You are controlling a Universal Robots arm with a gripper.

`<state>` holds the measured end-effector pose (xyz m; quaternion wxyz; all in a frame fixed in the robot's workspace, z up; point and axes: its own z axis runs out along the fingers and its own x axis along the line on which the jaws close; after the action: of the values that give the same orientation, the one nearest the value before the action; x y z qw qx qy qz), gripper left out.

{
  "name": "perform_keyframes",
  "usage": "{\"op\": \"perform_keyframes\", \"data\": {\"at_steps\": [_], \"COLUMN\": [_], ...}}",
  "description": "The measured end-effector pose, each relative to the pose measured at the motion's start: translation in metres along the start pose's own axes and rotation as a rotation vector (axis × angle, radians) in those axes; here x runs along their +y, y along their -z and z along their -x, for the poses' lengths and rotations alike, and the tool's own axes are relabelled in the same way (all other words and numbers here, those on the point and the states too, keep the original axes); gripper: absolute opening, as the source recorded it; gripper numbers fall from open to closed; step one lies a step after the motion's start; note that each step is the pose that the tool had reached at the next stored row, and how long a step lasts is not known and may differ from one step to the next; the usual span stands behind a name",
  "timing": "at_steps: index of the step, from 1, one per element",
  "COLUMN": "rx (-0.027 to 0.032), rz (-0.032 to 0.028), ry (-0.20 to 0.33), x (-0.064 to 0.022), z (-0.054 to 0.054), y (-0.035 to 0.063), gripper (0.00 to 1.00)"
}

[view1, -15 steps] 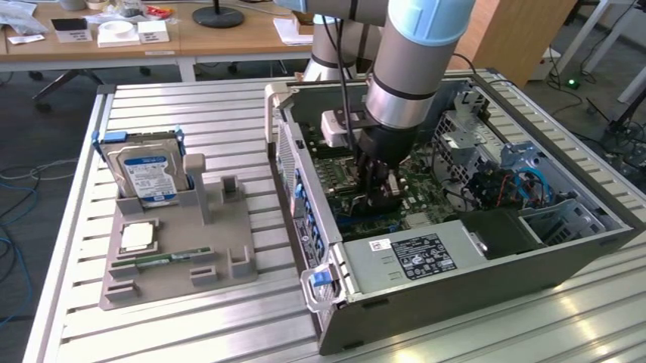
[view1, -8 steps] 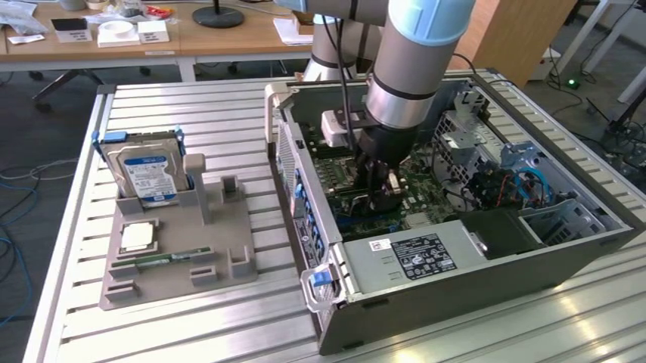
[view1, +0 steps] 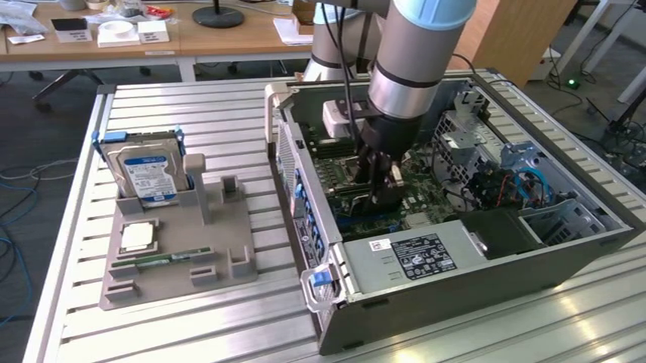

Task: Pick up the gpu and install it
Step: 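Insert the gpu into the slot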

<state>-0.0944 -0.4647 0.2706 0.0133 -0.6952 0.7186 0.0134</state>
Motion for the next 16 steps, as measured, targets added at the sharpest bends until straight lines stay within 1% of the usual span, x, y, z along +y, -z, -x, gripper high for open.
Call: {"op": "perform_keyframes", "data": {"at_steps": [5,11,16], "rx": [0.0001,0.0000,0.0011], "rz": [-0.0002,-0.0011,-0.0013], "ry": [0.000,0.000,0.000], "x": [0.0000,0.0000,0.0000], "z": [0.001,0.002,0.002], "y": [0.0178,0.0341,0.0475], "gripper": [0.56,0.56,0.56]}}
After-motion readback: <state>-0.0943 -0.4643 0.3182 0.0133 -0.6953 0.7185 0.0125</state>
